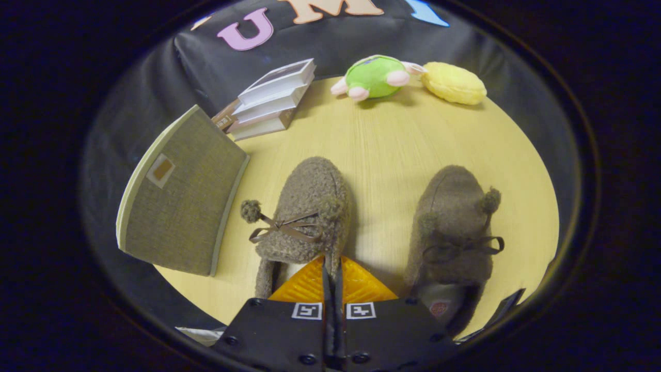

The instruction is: Open the storage box then place both shoes into the box .Put the left shoe in first, then the right shoe, with the right side of both shoes facing outward in a uniform manner.

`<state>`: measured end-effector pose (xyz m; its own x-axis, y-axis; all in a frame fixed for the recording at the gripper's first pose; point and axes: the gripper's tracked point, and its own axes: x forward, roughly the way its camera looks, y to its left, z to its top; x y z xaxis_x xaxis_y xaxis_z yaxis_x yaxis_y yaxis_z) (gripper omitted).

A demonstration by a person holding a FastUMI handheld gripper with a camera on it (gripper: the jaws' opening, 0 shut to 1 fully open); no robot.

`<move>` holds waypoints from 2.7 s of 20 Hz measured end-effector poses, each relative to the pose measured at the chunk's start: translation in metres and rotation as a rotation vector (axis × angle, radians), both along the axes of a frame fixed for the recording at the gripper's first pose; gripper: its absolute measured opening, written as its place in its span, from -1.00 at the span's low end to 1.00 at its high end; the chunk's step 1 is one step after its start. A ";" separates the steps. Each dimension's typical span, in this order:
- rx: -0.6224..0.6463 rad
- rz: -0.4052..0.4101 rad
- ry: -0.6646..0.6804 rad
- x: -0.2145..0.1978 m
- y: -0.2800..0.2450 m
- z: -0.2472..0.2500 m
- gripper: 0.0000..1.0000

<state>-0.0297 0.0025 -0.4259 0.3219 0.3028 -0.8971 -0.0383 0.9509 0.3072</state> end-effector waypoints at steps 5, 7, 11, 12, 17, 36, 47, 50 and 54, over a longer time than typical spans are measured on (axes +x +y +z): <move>0.077 -0.109 0.032 0.003 0.012 0.024 -0.93; 0.107 -0.152 0.046 0.004 0.017 0.032 -0.93; 0.215 -0.263 0.058 0.013 0.031 0.066 -0.93; 0.227 -0.276 0.053 0.017 0.034 0.075 -0.93; 0.272 -0.284 -0.009 0.038 0.054 0.134 -0.93; 0.325 -0.147 0.006 0.073 0.255 0.163 -0.93; 0.129 -0.063 0.136 0.056 0.313 0.080 -0.87; 0.042 -0.044 0.148 0.054 0.314 0.063 -0.85; 0.000 0.027 0.123 0.054 0.321 0.062 -0.82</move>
